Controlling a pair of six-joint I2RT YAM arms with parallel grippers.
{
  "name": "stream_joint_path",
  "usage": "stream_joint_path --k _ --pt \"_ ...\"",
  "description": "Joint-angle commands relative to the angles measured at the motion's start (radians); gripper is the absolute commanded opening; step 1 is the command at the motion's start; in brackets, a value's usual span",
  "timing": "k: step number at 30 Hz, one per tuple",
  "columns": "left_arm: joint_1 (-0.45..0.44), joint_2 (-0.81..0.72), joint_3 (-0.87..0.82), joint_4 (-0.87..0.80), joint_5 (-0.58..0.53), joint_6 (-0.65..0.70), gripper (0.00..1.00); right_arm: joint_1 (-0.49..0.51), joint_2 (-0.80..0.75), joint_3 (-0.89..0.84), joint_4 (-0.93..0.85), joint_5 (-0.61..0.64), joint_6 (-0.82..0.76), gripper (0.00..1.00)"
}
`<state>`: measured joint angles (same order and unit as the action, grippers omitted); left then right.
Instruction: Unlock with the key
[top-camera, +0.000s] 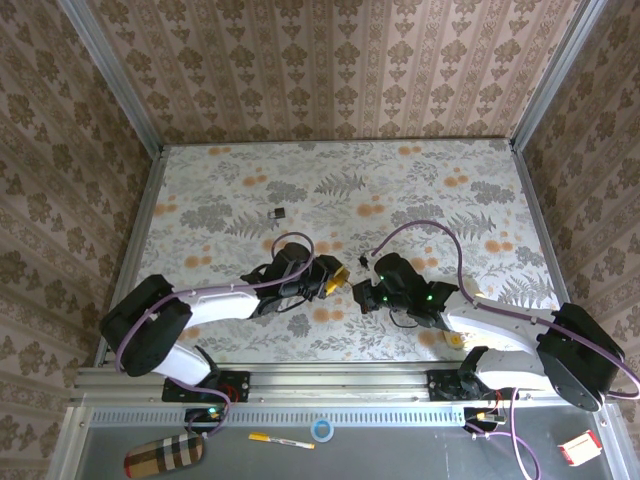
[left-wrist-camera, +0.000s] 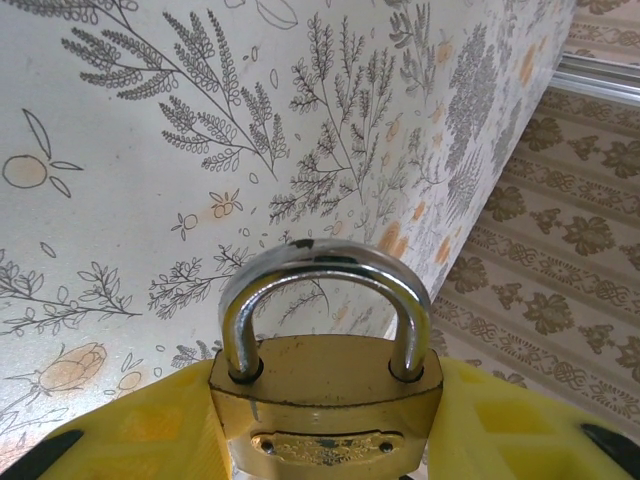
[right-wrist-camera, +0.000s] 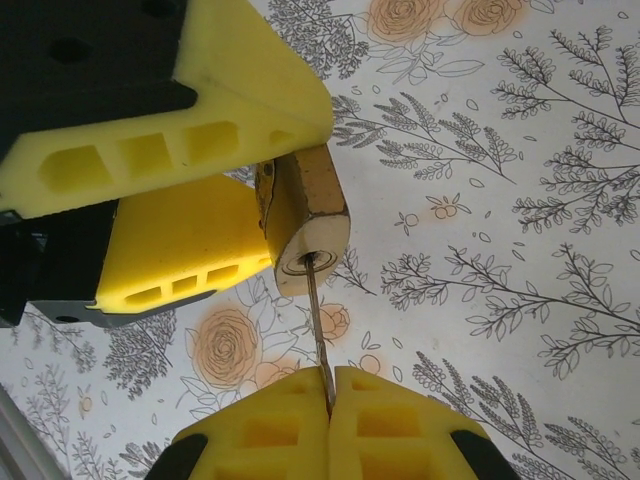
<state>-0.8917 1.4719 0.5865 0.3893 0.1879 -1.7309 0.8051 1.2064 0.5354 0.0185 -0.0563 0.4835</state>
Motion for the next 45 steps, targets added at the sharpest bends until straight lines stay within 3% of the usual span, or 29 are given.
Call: stream_joint_path --k 1,8,21,30,45 --pt "-0.024 0.002 0.06 -0.003 0.08 0.023 0.0 0.025 -0.009 0.066 0.013 0.042 -0.065 0.0" --pt "-0.01 -0.015 0.035 0.013 0.067 0.017 0.0 0.026 -0.018 0.087 -0.012 0.06 -0.047 0.0" --pt "0.001 -0.069 -0.044 0.075 0.028 0.019 0.0 -0.035 -0.056 0.035 0.122 -0.059 0.096 0.0" --pt "-0.014 -0.079 0.01 0.055 0.051 0.044 0.0 -0.02 0.028 0.061 0.148 -0.078 0.069 0.0" --pt "-0.026 0.012 0.091 0.056 0.132 0.046 0.0 0.059 0.122 0.181 0.055 0.029 -0.075 0.0"
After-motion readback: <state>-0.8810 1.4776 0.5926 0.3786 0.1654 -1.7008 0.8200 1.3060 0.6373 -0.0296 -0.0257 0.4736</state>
